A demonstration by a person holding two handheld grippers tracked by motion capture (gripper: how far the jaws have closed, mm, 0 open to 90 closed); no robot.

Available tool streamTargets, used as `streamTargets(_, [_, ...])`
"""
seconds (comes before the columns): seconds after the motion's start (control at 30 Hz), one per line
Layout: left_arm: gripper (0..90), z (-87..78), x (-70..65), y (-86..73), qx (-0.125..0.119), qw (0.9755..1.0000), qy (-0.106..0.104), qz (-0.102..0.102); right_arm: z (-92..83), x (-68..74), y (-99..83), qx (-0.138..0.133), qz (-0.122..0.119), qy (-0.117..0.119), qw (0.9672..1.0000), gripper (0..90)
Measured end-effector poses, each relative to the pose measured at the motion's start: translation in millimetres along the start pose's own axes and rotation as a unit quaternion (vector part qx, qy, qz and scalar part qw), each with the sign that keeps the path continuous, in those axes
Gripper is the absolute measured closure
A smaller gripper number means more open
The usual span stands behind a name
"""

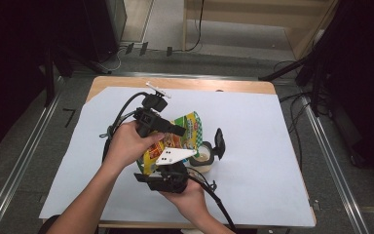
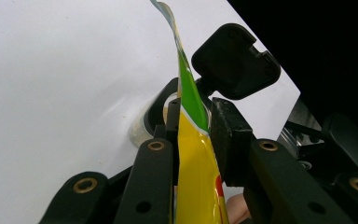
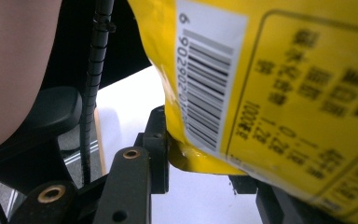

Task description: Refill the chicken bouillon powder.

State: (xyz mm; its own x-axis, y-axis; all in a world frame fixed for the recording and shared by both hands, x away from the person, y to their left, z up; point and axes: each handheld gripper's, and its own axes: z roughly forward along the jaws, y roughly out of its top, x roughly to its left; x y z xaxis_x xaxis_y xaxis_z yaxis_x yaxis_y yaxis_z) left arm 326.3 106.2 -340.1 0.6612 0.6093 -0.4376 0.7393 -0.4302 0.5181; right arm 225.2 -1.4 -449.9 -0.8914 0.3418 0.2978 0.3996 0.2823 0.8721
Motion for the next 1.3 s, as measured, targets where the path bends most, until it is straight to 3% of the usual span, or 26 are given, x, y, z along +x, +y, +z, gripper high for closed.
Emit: streamTargets(1.3, [77.5,0.4,-1.5,0.3,-0.003,1.0,0.003,0.003,0.1,0.2,0.2,-0.002,0.007,-0.002,1.0,66.5])
